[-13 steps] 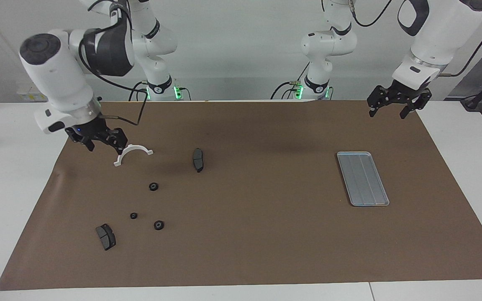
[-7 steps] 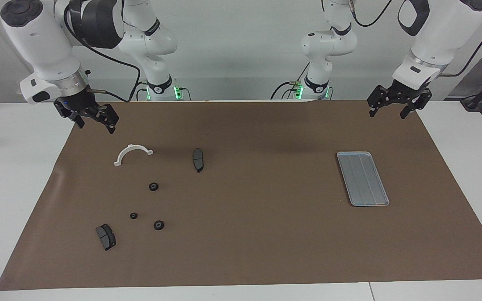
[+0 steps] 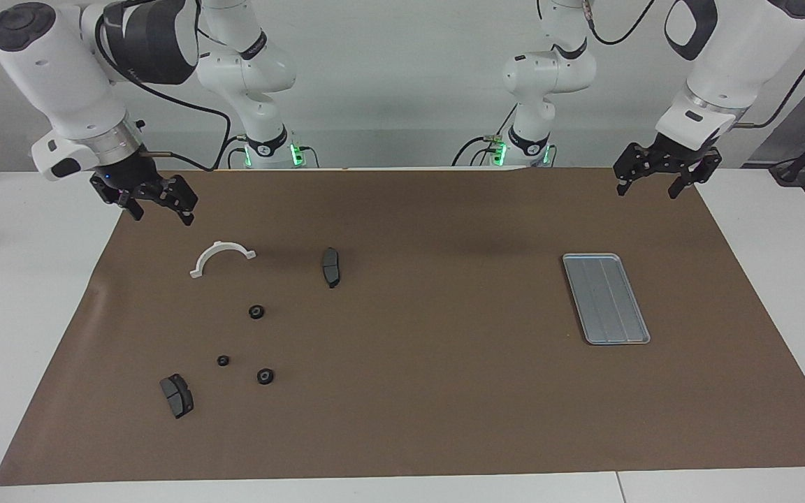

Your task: Place bearing gear from tray to pile

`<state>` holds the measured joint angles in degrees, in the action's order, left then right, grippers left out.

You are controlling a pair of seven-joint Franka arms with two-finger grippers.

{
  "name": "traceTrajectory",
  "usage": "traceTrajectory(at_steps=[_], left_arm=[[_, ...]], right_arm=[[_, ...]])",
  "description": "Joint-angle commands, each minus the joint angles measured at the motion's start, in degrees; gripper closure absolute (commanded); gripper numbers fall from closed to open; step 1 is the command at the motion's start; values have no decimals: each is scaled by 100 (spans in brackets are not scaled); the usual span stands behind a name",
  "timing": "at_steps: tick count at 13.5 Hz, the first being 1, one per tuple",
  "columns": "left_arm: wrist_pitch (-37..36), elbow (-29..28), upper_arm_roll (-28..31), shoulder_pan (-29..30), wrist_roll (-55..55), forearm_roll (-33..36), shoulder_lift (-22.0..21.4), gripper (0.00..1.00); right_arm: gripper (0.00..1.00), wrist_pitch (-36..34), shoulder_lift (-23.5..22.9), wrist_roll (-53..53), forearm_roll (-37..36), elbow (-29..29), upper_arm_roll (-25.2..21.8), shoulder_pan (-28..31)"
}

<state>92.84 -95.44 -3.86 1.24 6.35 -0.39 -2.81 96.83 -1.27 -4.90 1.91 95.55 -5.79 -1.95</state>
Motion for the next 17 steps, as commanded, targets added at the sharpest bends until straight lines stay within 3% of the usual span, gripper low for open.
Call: traceTrajectory(at_steps=[1,17], left_arm=[[14,-97,-1,51,51,-49,-97,0],[14,-97,-1,51,51,-49,-97,0]], right_arm=[[0,204,127,208,143,165,43,28],[0,125,136,516,55,200,78,-131]])
